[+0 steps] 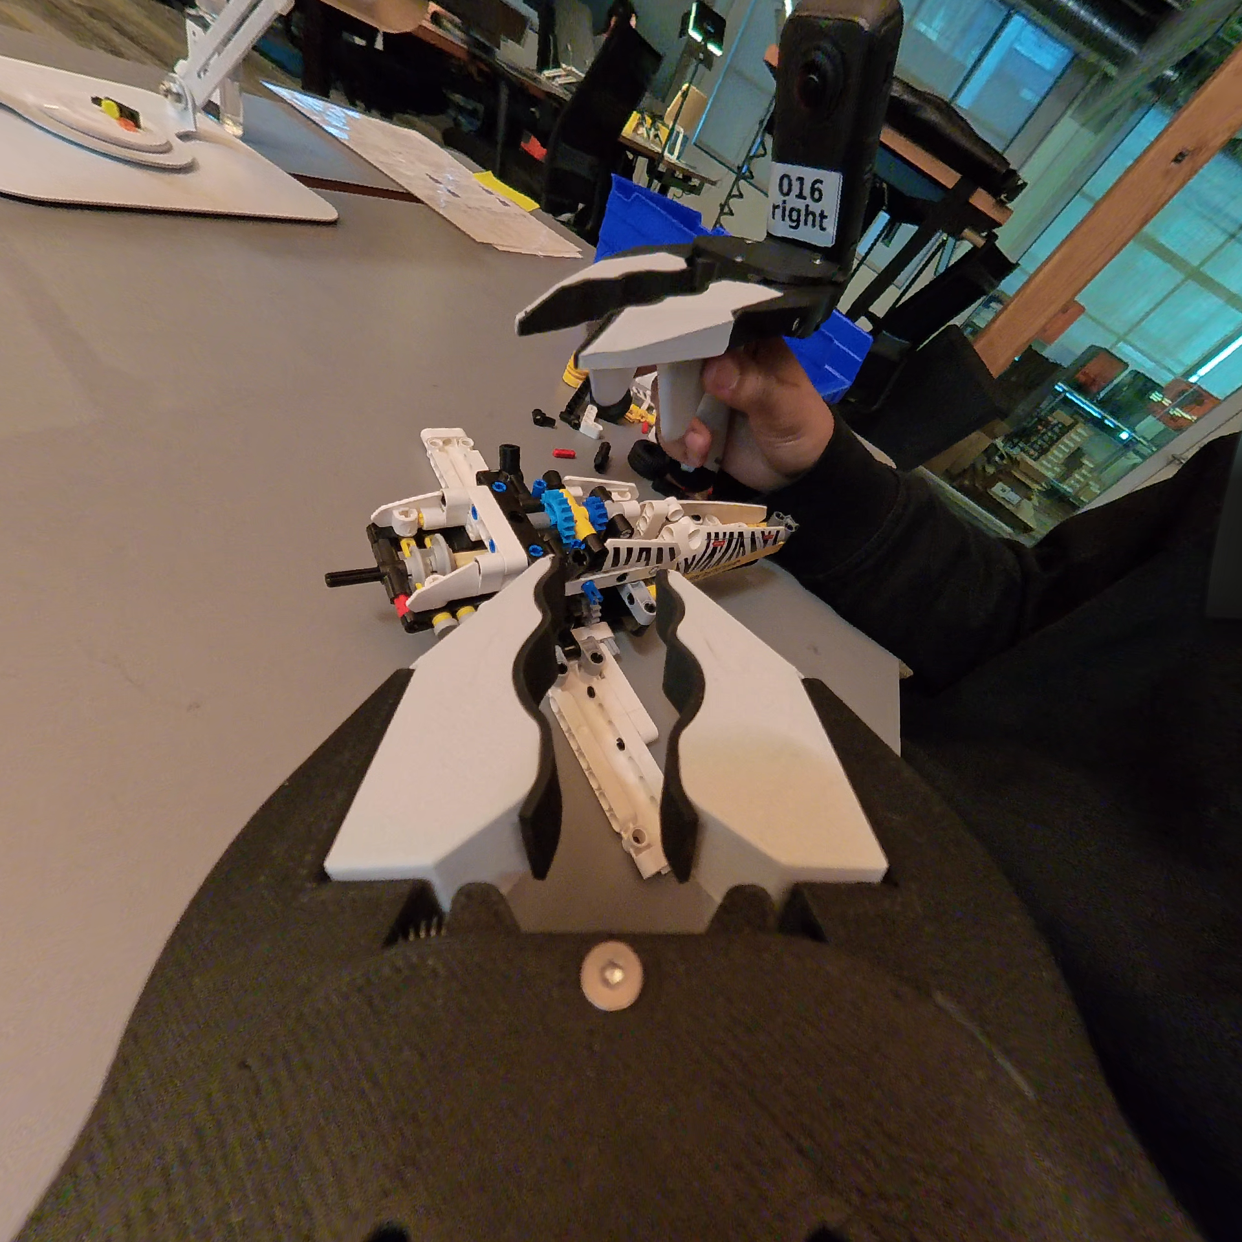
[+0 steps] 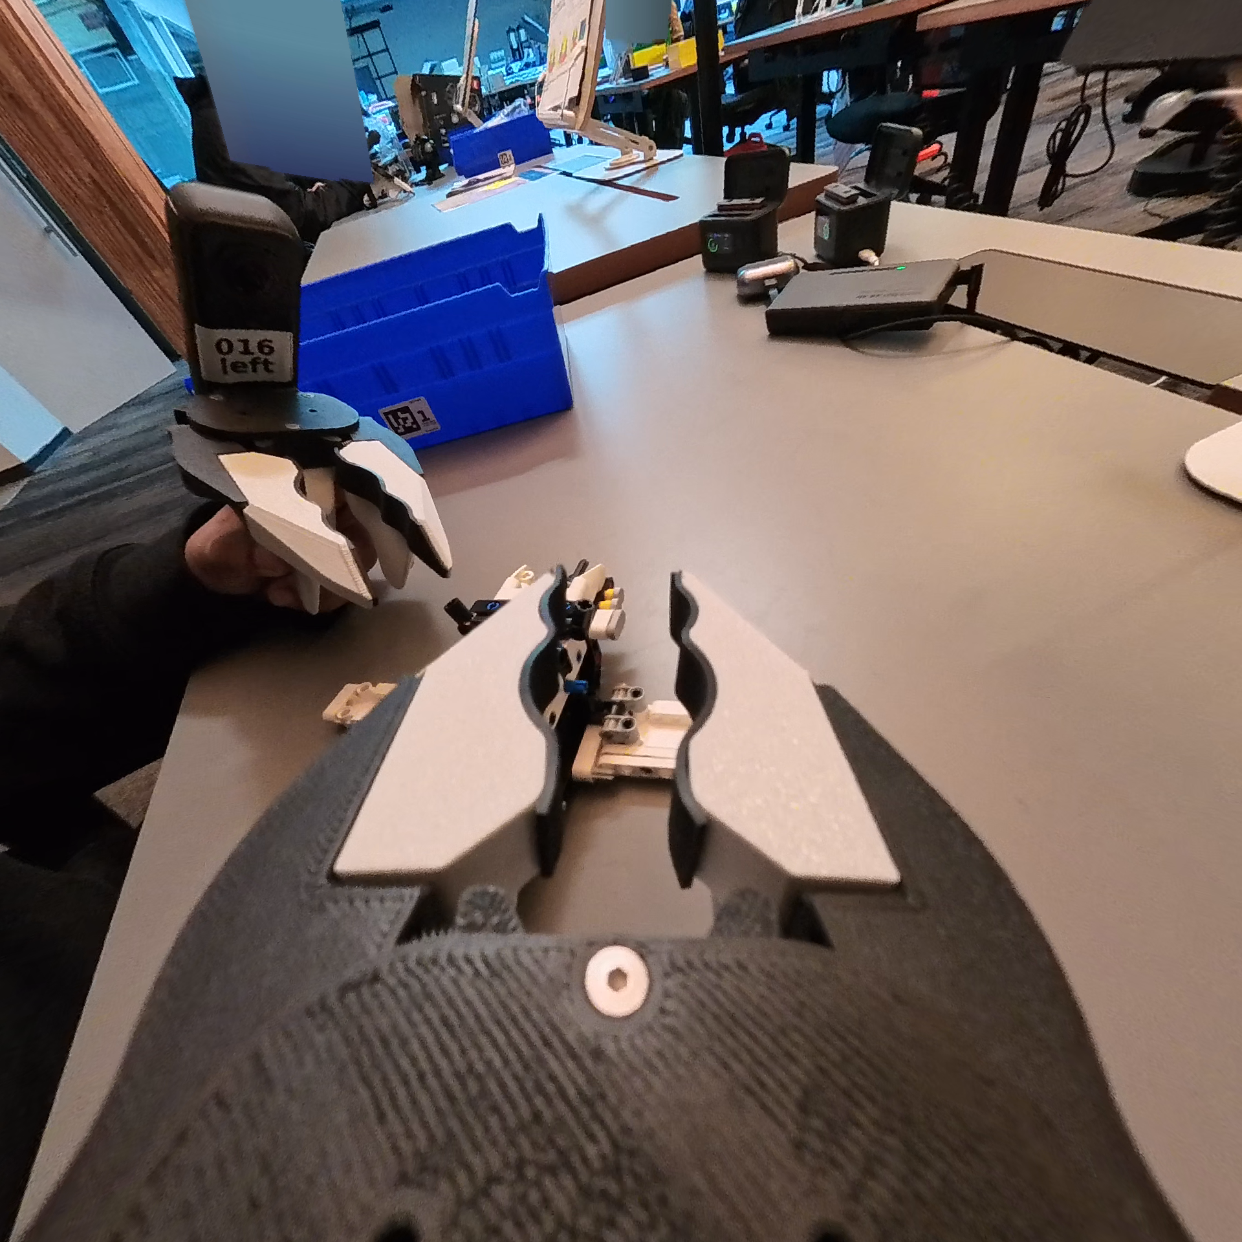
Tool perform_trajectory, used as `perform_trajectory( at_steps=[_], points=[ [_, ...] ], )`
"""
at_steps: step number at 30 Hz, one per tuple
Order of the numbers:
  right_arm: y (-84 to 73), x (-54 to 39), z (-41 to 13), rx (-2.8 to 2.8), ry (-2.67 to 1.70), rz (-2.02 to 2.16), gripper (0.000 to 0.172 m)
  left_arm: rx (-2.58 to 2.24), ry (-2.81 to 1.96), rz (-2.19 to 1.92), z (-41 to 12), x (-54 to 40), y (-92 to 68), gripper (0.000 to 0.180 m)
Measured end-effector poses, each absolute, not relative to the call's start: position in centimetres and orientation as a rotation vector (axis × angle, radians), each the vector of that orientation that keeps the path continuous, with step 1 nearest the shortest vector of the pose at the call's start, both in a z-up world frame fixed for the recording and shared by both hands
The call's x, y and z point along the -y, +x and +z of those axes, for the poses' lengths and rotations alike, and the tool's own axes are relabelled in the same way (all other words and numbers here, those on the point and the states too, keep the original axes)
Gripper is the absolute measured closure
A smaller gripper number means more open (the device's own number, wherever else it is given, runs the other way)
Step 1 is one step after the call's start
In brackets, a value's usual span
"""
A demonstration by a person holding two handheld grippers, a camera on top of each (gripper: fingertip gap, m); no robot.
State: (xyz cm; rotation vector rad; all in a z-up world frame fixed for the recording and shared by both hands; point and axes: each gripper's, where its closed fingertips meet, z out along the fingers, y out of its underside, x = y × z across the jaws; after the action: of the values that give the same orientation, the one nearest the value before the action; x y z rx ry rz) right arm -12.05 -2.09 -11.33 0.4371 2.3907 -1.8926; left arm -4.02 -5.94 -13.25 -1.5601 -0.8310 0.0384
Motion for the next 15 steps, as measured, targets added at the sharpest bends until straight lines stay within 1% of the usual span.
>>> perform_trajectory(
  at_steps=[9,15],
  points=[
    [-11.2,2.9,-13.3,-2.458,0.413,-1.754,0.143,0.856,-1.556,0.05,-13.4,6.1,-4.3,0.149],
    [-11.3,2.9,-13.4,-2.466,0.413,-1.75,0.143,0.859,-1.554,0.051,-13.4,6.2,-4.4,0.149]
  ],
)
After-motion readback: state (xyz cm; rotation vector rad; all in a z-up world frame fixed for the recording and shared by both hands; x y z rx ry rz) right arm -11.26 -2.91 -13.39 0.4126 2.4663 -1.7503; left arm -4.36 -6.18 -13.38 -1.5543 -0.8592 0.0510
